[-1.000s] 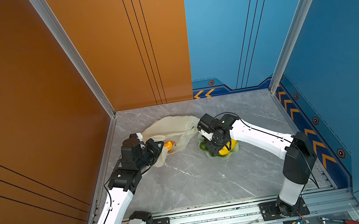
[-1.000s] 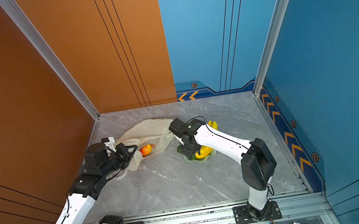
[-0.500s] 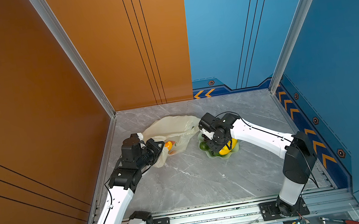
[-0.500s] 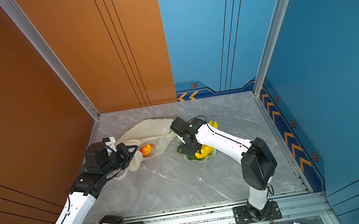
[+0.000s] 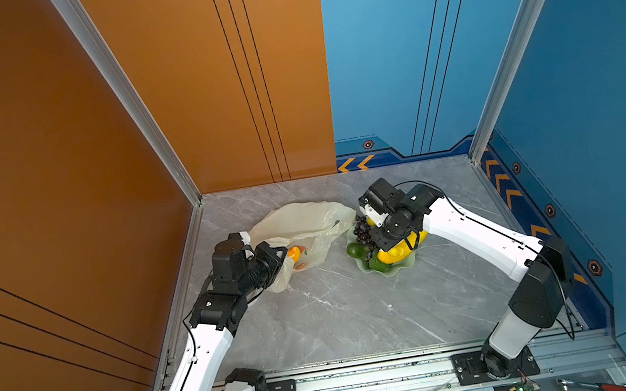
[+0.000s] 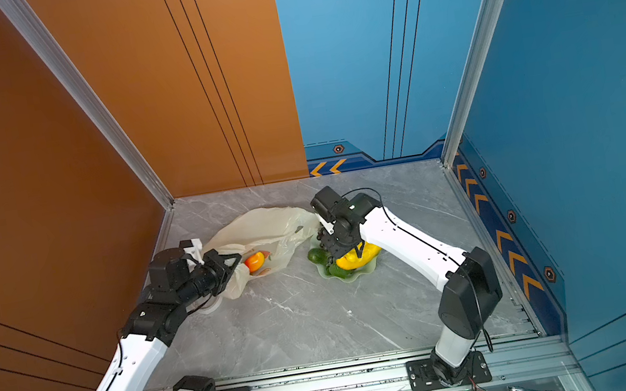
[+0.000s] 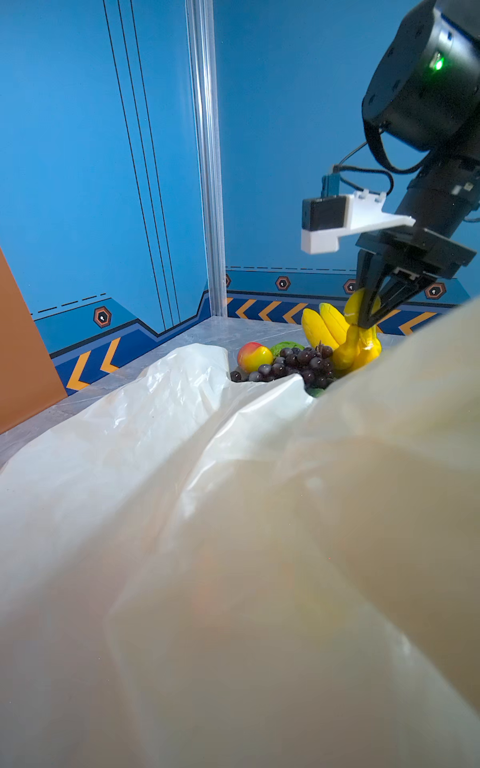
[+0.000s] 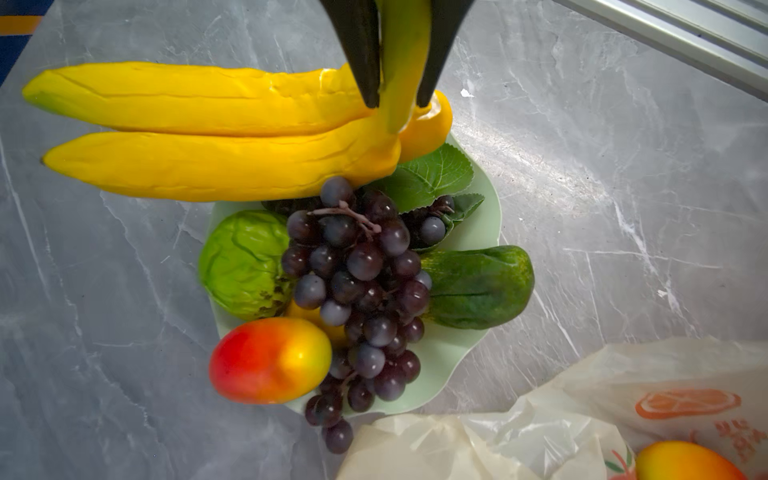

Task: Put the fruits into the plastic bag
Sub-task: 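Grasp the yellow bananas by the stem with the right gripper and lift, then carry the bananas into the bag mouth held by the left gripper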

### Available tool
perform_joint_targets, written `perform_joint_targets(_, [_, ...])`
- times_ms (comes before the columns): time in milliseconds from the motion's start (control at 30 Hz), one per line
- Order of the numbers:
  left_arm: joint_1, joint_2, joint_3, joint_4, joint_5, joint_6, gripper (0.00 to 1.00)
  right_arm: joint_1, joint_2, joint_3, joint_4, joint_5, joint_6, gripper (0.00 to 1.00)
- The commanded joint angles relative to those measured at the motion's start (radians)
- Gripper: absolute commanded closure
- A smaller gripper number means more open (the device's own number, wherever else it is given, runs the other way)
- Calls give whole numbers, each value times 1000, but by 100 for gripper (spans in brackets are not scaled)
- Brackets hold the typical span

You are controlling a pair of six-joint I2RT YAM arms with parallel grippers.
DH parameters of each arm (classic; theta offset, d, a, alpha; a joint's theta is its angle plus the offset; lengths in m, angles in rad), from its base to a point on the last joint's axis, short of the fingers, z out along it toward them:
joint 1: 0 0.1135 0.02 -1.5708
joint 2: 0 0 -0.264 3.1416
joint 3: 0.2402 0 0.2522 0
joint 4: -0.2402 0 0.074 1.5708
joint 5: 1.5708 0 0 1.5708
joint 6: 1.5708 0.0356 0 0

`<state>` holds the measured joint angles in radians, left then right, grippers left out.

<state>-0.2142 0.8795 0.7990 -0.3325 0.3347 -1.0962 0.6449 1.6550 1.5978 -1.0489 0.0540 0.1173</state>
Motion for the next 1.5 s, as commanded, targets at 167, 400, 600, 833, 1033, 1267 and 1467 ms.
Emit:
perform_joint_targets(167, [-2, 12, 14, 16, 20, 21, 100, -53, -57, 190, -65, -137, 141, 87])
perform_joint_targets(400, [-9, 30, 47, 18, 24, 29, 100, -67, -30, 350, -56, -253, 307, 87])
perform_joint_targets(600, [-13, 32, 73, 18, 29, 22, 100, -49, -4, 391, 33, -343, 444, 88])
perform_joint_targets(833, [-24, 30, 92, 13, 27, 19, 100, 9, 50, 411, 191, -396, 551, 90])
perform_joint_targets(1033, [-39, 30, 98, 12, 18, 10, 100, 50, 109, 413, 358, -393, 594, 90])
perform_joint_targets(1267, [-39, 29, 80, 65, -1, -82, 100, 100, 148, 334, 544, -418, 613, 90])
perform_joint_targets(1467, [-31, 50, 18, 278, -12, -286, 100, 102, 110, 129, 770, -443, 642, 90])
